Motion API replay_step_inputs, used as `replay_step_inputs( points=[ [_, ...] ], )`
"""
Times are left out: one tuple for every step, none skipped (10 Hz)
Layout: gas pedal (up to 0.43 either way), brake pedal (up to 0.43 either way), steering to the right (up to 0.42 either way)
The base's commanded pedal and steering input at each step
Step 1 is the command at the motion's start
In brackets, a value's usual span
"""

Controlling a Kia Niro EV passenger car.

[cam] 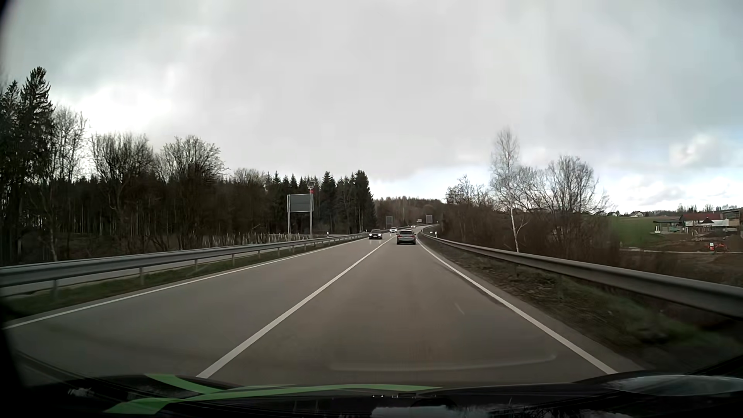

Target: Follow the waypoints while adhering to traffic rules and regulations

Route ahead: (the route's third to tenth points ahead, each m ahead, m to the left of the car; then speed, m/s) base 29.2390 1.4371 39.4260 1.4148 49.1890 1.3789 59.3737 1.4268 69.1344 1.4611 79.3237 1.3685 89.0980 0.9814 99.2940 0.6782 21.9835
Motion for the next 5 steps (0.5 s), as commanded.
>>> replay_step_inputs(
  points=[
    [0.118,0.0,-0.001],
    [0.118,0.0,-0.001],
    [0.118,0.0,-0.001],
    [0.118,0.0,-0.001],
    [0.118,0.0,-0.002]
  ],
)
